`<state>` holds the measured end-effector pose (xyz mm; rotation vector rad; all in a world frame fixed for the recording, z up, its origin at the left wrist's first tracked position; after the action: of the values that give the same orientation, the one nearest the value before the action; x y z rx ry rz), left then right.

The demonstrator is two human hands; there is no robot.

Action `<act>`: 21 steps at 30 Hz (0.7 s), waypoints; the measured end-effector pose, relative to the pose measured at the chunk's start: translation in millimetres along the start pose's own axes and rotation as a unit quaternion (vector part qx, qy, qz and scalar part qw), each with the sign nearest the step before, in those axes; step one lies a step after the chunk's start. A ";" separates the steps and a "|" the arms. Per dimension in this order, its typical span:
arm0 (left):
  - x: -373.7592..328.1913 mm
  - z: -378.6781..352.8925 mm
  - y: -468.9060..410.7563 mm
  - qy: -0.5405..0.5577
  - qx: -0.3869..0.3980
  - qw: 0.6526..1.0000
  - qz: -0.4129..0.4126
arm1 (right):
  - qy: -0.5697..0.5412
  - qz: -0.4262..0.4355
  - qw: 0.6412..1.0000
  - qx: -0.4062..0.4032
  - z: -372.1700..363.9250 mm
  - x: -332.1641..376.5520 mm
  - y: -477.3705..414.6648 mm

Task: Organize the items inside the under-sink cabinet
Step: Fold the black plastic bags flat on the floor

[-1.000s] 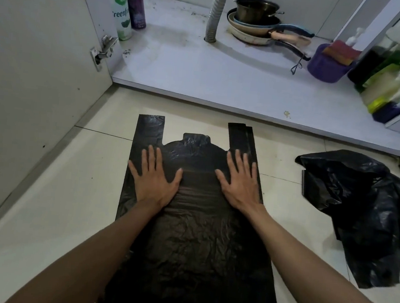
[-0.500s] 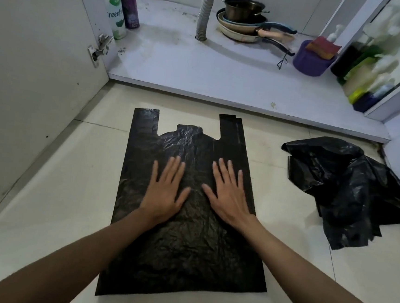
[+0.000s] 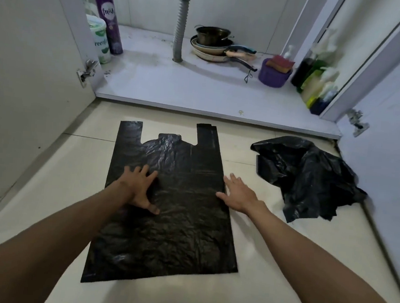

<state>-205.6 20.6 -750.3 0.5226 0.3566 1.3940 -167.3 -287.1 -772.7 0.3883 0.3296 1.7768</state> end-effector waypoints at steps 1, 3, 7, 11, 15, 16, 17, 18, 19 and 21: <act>-8.7 11.7 -4.0 -0.043 0.017 0.999 0.001 | -0.004 0.011 1.000 -0.022 12.7 0.8 2.3; -37.0 35.1 -9.4 -0.096 0.021 0.995 -0.011 | -0.026 0.009 0.993 -0.118 42.8 -4.4 11.3; -127.6 78.3 -14.9 -0.006 -0.034 0.995 -0.097 | -0.207 -0.091 0.931 -0.287 101.4 -48.1 40.9; -233.0 104.9 -5.2 0.042 -0.155 0.957 -0.241 | -0.234 -0.179 0.888 -0.352 125.4 -114.2 74.6; -313.7 111.0 4.5 -0.026 -0.235 0.919 -0.316 | -0.217 -0.267 0.895 -0.284 96.3 -177.6 97.6; -327.6 110.1 5.7 -0.047 -0.238 0.915 -0.322 | -0.216 -0.272 0.909 -0.229 85.2 -187.8 103.6; -335.9 108.5 6.4 -0.055 -0.240 0.914 -0.322 | -0.227 -0.266 0.923 -0.162 72.3 -192.6 105.9; -344.3 108.3 6.9 -0.047 -0.242 0.913 -0.324 | -0.237 -0.255 0.933 -0.087 60.1 -195.9 108.1; -348.3 110.8 7.8 -0.022 -0.248 0.912 -0.326 | -0.240 -0.242 0.940 -0.021 51.4 -194.6 110.6; -352.4 124.7 10.2 0.052 -0.273 0.906 -0.320 | -0.226 -0.215 0.950 0.029 39.9 -192.6 111.5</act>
<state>-201.4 -343.2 -663.7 -0.1381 0.1805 0.8178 -206.0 -499.8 -706.2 0.6948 0.1231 1.2114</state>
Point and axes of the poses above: each hand's wrist, its own y-axis away from the middle knuckle, its own z-axis out of the back of the hand, x = y × z, the point moved 2 cm from there along -y, towards the middle knuckle, and after that the axes turned 8 degrees about y, right-handed, at the moved point
